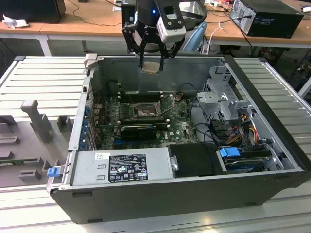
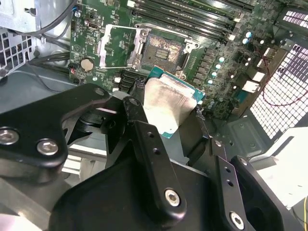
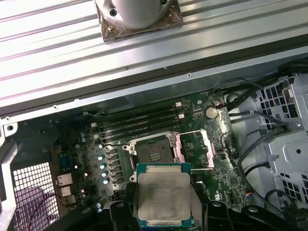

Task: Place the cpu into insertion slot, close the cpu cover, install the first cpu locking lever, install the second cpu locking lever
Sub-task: 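Place the cpu into insertion slot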

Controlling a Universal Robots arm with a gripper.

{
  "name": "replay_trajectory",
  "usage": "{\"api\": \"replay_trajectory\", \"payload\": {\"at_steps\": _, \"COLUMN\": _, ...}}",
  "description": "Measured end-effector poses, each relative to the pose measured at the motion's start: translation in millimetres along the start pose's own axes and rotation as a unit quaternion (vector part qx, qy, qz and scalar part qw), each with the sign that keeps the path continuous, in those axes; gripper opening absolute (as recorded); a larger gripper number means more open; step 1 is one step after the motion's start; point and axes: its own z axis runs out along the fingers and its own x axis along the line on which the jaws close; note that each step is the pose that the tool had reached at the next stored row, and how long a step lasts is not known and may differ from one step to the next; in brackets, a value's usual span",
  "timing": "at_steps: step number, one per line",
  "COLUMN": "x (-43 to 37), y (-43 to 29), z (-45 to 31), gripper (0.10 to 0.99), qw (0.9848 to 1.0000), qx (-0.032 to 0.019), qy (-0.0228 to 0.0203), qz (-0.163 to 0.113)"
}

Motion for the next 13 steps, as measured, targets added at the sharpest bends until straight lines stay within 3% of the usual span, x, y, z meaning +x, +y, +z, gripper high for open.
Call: {"api": "replay_trajectory", "payload": {"at_steps": 13, "x": 0.0, "y": 0.0, "z": 0.3, "gripper": 0.529, "qw": 0.9990, "qx": -0.0007, "qy": -0.0040, "qz": 0.045}}
